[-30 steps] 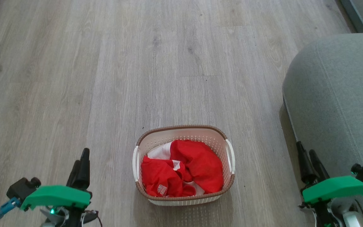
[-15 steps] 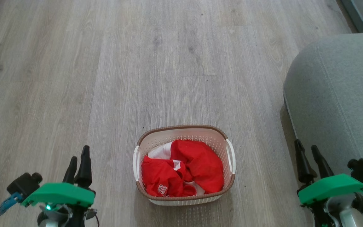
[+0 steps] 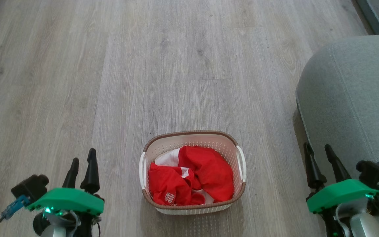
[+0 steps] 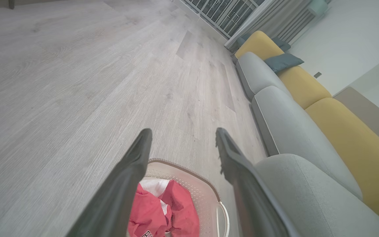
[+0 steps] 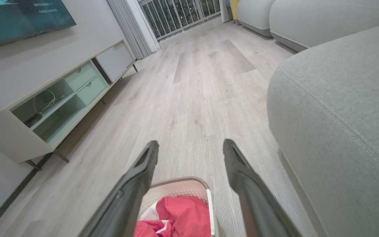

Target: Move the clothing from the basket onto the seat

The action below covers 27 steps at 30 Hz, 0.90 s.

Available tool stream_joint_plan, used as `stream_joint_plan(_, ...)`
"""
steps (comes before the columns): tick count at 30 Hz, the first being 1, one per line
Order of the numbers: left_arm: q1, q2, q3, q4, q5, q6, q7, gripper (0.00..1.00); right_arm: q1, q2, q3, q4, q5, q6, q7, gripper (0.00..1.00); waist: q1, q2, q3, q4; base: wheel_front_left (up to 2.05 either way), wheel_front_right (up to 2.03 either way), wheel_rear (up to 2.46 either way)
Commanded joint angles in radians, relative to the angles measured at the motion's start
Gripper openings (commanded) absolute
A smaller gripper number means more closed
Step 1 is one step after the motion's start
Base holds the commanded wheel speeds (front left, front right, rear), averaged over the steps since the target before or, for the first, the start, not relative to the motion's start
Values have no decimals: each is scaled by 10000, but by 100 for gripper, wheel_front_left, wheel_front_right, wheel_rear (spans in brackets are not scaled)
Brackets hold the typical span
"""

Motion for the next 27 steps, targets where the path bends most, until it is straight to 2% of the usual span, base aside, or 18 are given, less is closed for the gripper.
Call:
stream_joint_plan(1, -549, 109, 202, -382, 372, 44, -153, 100, -467, -225, 193, -413, -394, -1, -164, 100, 0, 0, -4, -3, 0, 0, 0)
stream_joint_plan(27, -612, 130, 314, -519, 3115, 213, -884, 100, -398, -269, 481, -301, -2772, -2, -904, 100, -1, 0, -48, -46, 0, 0, 0)
